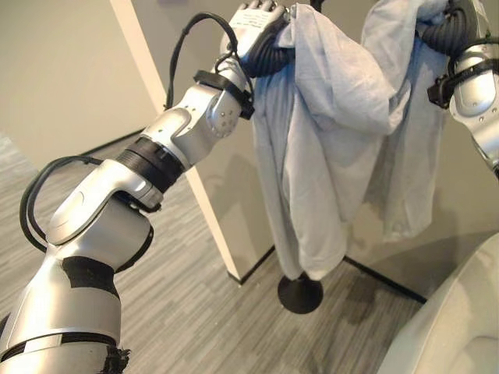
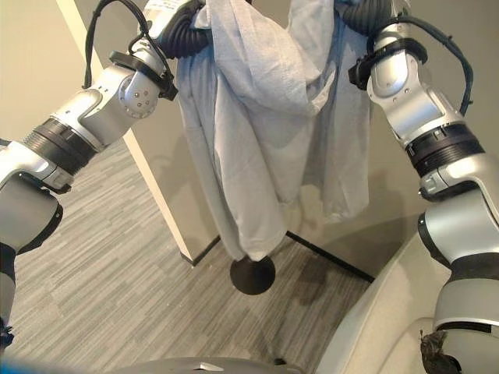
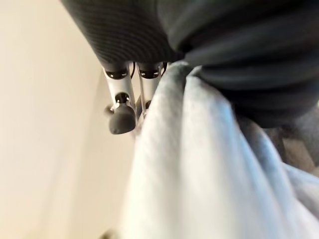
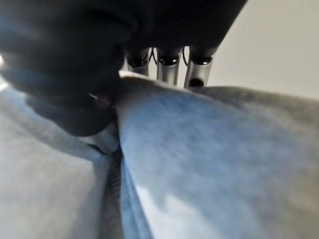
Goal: Hang the clothes on the sofa on the clothes rack.
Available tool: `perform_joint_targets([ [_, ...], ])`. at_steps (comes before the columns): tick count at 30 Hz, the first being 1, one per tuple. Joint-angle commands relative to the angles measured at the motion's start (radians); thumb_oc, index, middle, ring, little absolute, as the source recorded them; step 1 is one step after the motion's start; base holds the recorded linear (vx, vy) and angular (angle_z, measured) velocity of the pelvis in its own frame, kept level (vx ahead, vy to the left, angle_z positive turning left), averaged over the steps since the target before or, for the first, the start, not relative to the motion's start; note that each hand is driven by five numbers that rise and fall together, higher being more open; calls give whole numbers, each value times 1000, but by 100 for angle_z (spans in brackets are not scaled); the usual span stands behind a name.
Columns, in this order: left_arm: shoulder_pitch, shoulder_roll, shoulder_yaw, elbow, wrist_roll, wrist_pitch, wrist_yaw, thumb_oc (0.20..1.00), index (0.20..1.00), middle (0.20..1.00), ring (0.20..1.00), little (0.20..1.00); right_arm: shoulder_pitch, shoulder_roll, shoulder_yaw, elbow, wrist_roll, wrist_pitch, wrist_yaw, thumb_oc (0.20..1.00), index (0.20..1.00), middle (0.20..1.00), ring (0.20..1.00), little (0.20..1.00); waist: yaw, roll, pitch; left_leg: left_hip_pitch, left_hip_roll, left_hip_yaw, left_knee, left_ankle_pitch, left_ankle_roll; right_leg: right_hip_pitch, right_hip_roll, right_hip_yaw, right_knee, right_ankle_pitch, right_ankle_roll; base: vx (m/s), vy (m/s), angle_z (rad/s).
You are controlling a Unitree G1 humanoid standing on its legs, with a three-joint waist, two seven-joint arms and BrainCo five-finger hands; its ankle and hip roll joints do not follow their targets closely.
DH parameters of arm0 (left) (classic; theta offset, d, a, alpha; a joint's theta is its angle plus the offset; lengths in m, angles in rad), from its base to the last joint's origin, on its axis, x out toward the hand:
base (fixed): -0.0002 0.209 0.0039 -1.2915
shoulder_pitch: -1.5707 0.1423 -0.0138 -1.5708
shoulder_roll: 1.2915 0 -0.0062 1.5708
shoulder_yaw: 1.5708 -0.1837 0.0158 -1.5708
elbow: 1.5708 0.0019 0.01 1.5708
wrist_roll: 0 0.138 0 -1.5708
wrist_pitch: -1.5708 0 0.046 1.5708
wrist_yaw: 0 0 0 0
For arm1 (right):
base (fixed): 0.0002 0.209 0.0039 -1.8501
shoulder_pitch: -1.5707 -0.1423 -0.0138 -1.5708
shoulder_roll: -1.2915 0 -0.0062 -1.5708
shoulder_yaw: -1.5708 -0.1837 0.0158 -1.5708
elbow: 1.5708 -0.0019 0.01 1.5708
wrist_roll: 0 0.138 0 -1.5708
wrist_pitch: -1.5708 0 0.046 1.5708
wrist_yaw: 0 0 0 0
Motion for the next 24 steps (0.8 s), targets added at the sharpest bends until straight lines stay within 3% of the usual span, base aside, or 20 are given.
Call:
perform_joint_targets([
  [1, -132, 13, 28, 66, -17, 7, -2, 200, 200, 200, 200, 200, -137, 11, -11, 71, 16, -14, 25, 200, 200, 200, 200, 200, 9, -78, 36, 54, 31, 6, 5, -92, -72, 7, -87, -68, -1, -11, 128, -21, -15, 3],
  [3, -144, -37, -3, 167, -14, 11, -16, 200, 200, 200, 200, 200, -179, 89, 30, 211, -25, 8, 45, 200, 200, 200, 200, 200, 13, -78, 41, 41, 33, 3, 5, -84, -75, -1, -84, -73, -3, -8, 126, -31, -23, 5],
  [9, -146, -92, -15, 283, -14, 15, -27, 200, 200, 200, 200, 200, -204, 193, 66, 353, -113, 35, 66, 200, 200, 200, 200, 200, 24, -84, 60, 8, 35, -12, 5, -70, -76, -25, -77, -80, -4, -4, 122, -40, -17, 2],
  [19, -117, -130, -24, 357, 34, 19, -63, 200, 200, 200, 200, 200, -165, 242, 140, 456, -282, 68, 146, 200, 200, 200, 200, 200, 35, -96, 80, -10, 33, -30, 5, -64, -75, -33, -75, -95, -4, -7, 119, -15, -5, 5],
  [24, -120, -141, -6, 363, 31, 25, -68, 200, 200, 200, 200, 200, -152, 249, 114, 454, -270, 75, 143, 200, 200, 200, 200, 200, 38, -93, 80, -9, 30, -34, 5, -66, -71, -29, -77, -97, -4, -10, 119, 0, 7, 6],
])
